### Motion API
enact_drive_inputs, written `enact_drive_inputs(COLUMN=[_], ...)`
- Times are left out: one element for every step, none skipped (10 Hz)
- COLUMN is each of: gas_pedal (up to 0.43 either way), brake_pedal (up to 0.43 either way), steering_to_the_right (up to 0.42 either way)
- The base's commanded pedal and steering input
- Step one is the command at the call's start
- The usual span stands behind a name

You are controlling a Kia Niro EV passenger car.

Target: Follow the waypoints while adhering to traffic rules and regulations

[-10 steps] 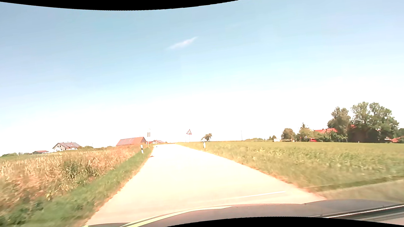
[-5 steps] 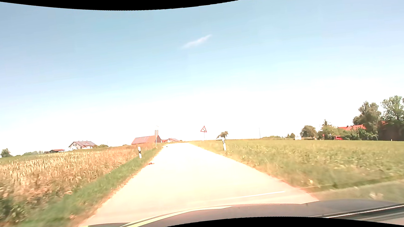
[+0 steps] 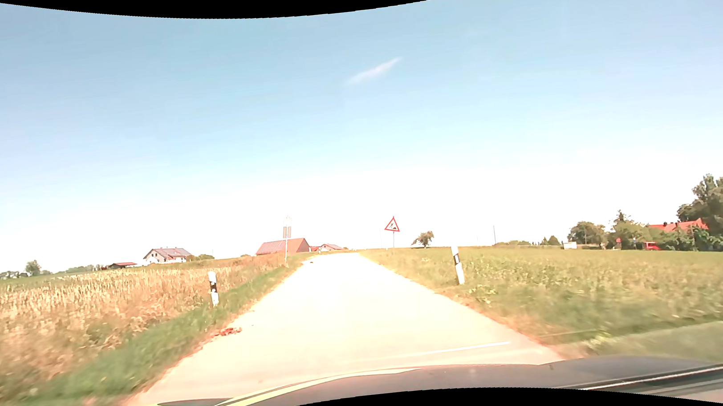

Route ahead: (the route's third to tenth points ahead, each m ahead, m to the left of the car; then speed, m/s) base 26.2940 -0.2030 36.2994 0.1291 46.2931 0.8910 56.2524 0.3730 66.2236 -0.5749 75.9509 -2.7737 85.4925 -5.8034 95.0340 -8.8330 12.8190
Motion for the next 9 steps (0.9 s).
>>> enact_drive_inputs(gas_pedal=[0.319, 0.311, 0.311, 0.311, 0.299, 0.287, 0.287, 0.287, 0.268], brake_pedal=[0.0, 0.0, 0.0, 0.0, 0.0, 0.0, 0.0, 0.0, 0.0], steering_to_the_right=[-0.038, -0.035, -0.032, -0.026, -0.02, -0.018, -0.018, -0.013, -0.01])
